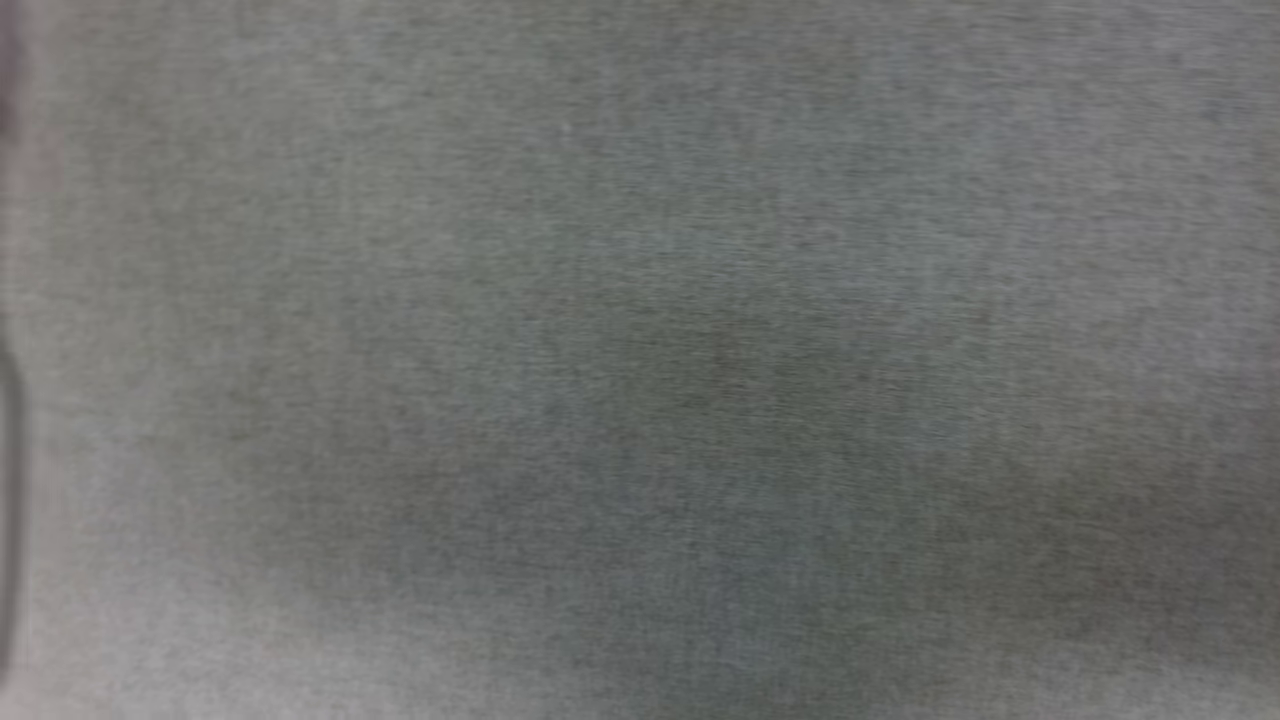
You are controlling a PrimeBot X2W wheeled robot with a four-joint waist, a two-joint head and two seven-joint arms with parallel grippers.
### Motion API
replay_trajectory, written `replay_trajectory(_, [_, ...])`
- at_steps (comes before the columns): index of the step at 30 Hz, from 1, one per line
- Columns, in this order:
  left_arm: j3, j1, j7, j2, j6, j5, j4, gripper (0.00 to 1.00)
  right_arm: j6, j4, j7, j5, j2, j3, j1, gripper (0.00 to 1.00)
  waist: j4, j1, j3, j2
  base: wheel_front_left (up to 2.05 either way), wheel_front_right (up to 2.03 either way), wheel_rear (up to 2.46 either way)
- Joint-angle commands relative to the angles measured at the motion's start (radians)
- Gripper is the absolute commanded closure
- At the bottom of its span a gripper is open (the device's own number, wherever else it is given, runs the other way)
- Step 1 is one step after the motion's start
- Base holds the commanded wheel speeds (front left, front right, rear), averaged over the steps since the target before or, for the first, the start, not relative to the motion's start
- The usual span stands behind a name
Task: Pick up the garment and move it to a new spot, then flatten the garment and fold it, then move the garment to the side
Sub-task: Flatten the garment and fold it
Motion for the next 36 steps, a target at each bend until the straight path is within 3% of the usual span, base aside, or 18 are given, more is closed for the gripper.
replay_trajectory(1, [-0.001, 0.03, 0.0, -0.004, -0.006, -0.009, 0.007, 1.0, -0.001, -0.007, 0.0, 0.01, -0.005, 0.006, 0.021, 1.0, 0.03, -0.0001, -0.018, 0.0, 0.0, 0.0, 0.0])
replay_trajectory(7, [-0.048, 0.198, 0.028, 0.008, -0.035, -0.082, -0.002, 1.0, -0.001, -0.061, 0.0, 0.105, -0.053, 0.057, 0.194, 1.0, 0.033, -0.0001, -0.125, 0.0, 0.0, 0.0, 0.0])
replay_trajectory(10, [-0.093, 0.314, 0.064, 0.045, -0.036, -0.136, -0.073, 1.0, -0.001, -0.121, 0.0, 0.166, -0.094, 0.073, 0.307, 1.0, 0.026, -0.0001, -0.194, 0.0, 0.0, 0.0, 0.0])
replay_trajectory(18, [-0.144, 0.712, 0.145, 0.244, -0.035, -0.305, -0.386, 1.0, -0.001, -0.301, 0.0, 0.285, -0.196, 0.006, 0.711, 1.0, 0.001, -0.0001, -0.365, 0.0, 0.0, 0.0, 0.0])
replay_trajectory(22, [-0.151, 0.918, 0.173, 0.345, 0.018, -0.345, -0.532, 1.0, -0.001, -0.371, 0.002, 0.311, -0.213, -0.064, 0.931, 1.0, -0.011, -0.0001, -0.436, 0.0, 0.0, 0.0, 0.0])
replay_trajectory(27, [-0.164, 1.167, 0.196, 0.452, 0.119, -0.392, -0.694, 1.0, -0.001, -0.453, 0.02, 0.302, -0.207, -0.135, 1.194, 1.0, -0.028, -0.0001, -0.501, 0.0, 0.0, 0.0, 0.0])
replay_trajectory(36, [-0.167, 1.49, 0.164, 0.549, 0.291, -0.471, -0.859, 1.0, -0.001, -0.567, 0.065, 0.26, -0.16, -0.269, 1.564, 1.0, -0.027, -0.0001, -0.561, 0.0, 0.0, 0.0, 0.0])
